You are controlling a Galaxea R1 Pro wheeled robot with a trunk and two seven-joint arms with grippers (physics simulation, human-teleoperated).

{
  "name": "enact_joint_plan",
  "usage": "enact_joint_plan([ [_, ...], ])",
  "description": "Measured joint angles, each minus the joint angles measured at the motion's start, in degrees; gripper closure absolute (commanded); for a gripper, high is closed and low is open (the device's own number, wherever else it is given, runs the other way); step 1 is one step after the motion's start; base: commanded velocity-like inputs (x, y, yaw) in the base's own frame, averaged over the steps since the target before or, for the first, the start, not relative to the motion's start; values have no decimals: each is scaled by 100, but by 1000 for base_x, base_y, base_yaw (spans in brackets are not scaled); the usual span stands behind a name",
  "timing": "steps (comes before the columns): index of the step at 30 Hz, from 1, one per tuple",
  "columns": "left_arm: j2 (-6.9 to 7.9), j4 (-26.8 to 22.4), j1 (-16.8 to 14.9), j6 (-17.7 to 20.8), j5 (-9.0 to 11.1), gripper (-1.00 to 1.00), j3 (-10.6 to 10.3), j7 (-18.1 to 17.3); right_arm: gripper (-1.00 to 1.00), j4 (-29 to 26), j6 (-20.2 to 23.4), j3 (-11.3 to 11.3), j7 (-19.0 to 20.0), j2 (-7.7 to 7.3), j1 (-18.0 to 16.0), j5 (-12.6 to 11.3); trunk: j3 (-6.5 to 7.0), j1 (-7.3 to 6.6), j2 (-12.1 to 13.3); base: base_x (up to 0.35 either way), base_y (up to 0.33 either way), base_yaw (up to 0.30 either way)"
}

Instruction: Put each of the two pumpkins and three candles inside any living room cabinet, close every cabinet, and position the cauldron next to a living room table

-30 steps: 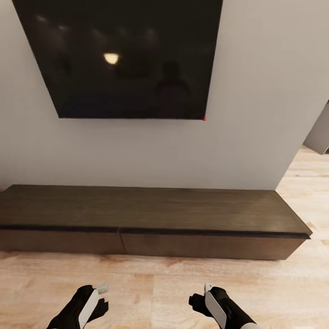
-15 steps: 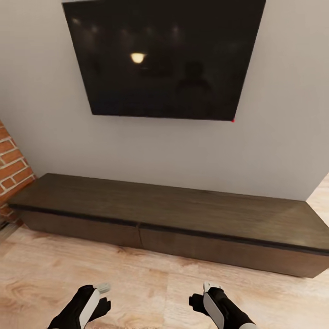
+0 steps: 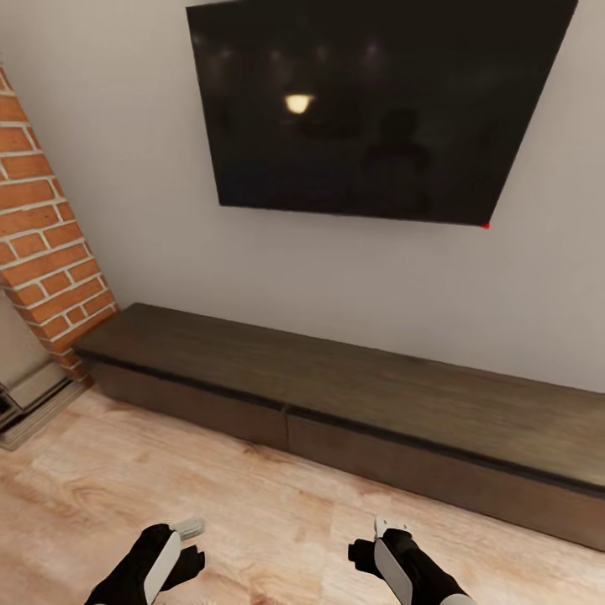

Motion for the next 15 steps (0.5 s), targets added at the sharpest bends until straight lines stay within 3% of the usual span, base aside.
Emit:
enact_joint_plan([
  [10, 40, 9, 0, -26, 2, -100, 7, -267, -100, 6, -2, 0, 6, -49, 0, 0, -29, 0, 0, 0, 0, 282],
  [15, 191, 14, 0, -24, 17, -100, 11, -309, -100, 13, -2, 6, 19, -58, 0, 0, -43, 0, 0, 0, 0, 282],
])
